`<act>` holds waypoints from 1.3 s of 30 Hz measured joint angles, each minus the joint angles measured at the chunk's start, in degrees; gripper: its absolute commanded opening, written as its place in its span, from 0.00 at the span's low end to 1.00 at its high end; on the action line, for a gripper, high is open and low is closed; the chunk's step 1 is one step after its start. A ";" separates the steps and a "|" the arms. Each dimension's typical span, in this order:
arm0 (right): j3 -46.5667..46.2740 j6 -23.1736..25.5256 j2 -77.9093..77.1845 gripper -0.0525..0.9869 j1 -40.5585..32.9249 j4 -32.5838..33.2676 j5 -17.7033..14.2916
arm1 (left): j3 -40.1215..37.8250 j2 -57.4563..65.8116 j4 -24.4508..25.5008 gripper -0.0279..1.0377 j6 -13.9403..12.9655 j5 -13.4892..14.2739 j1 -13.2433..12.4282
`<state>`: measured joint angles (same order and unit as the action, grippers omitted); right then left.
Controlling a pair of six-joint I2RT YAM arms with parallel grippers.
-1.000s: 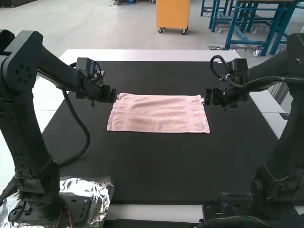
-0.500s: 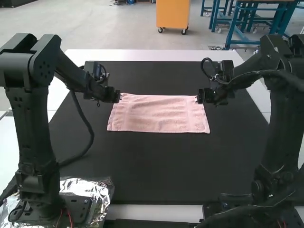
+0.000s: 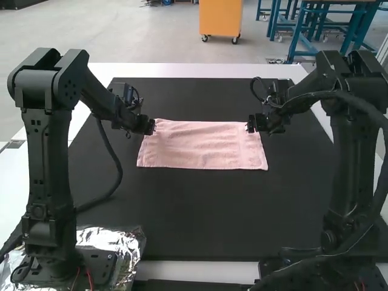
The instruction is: Fold the towel.
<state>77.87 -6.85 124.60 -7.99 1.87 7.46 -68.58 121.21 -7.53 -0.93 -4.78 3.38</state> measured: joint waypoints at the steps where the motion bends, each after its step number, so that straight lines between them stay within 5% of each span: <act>1: 0.31 0.00 0.37 0.93 0.00 0.28 -0.04 | -0.07 0.33 0.04 0.92 -0.20 0.22 0.02; 9: 0.61 -0.07 1.03 0.88 -0.04 1.57 -0.39 | -1.44 2.23 0.57 0.89 -1.20 0.50 0.02; 10: 0.66 -0.17 1.03 0.80 -0.11 1.64 -0.48 | -1.64 2.27 0.81 0.89 -1.25 0.50 0.02; 11: 0.66 -0.26 1.05 0.56 -0.09 1.66 -0.79 | -1.77 2.40 0.92 0.82 -1.31 0.50 0.02; 12: 0.68 -0.35 1.03 0.22 -0.11 1.75 -1.05 | -1.88 2.49 1.01 0.61 -1.40 0.39 0.02; 13: 0.66 -0.37 1.03 0.02 -0.11 1.92 -1.07 | -1.95 2.64 1.03 0.24 -1.33 -0.09 0.02; 14: 0.66 -0.46 1.03 0.03 -0.09 2.03 -0.81 | -2.03 2.69 1.05 0.03 -1.29 -0.68 0.17; 24: 0.66 -1.31 0.83 0.03 -0.09 3.02 2.23 | -2.51 2.91 1.86 0.04 -1.38 -5.38 0.33; 39: -1.31 -1.31 -10.99 0.03 1.64 7.13 7.93 | -0.98 -6.64 8.90 0.04 -1.40 -7.34 -2.34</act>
<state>76.55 -8.16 113.60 -6.35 8.99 15.40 -69.56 114.56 1.37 -2.33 -12.12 1.04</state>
